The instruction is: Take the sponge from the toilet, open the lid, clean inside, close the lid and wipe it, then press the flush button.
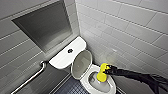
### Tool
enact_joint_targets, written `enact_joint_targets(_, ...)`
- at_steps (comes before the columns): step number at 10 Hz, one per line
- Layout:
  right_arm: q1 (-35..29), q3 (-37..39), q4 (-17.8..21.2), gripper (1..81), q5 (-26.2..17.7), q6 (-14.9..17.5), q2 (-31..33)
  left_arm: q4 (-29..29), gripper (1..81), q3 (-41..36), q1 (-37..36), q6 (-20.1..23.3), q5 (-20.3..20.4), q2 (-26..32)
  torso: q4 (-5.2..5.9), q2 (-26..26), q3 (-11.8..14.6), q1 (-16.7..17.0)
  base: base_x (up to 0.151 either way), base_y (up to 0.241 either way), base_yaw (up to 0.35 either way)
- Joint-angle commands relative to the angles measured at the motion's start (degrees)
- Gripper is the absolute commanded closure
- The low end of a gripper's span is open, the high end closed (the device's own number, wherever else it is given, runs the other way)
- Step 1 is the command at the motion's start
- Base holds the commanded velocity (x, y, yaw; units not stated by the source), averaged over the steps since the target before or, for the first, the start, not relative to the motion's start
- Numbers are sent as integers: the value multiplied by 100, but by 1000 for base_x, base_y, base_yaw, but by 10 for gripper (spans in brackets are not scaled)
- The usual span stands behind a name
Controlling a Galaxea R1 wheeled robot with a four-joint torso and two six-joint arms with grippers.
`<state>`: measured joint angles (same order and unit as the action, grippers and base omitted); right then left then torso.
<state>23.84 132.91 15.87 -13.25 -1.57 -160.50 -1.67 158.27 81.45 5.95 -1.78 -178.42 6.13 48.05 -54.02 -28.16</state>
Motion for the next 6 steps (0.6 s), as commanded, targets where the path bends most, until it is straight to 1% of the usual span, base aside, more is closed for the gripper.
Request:
enact_joint_targets(1, -385, 153, 83, 811, -283, -10, -405, 62, 10, -15, 201, 12, -543, -36, 0, 560, 0, -361, 0, 0, 0)
enact_joint_targets(3, -304, 612, 65, 811, -283, -10, -793, 62, 10, -15, 201, 12, -543, -27, 0, 977, 0, -621, 0, 0, 0)
enact_joint_targets(5, -366, 699, 100, 811, -196, -19, -907, 62, 10, -15, 201, 12, -543, -18, 0, 1432, 0, -907, 0, 0, 0)
enact_joint_targets(6, -366, 717, 91, 811, -169, -157, -951, 70, 10, -15, 201, 12, -543, -18, 0, 1662, 0, -1051, 0, 0, 0)
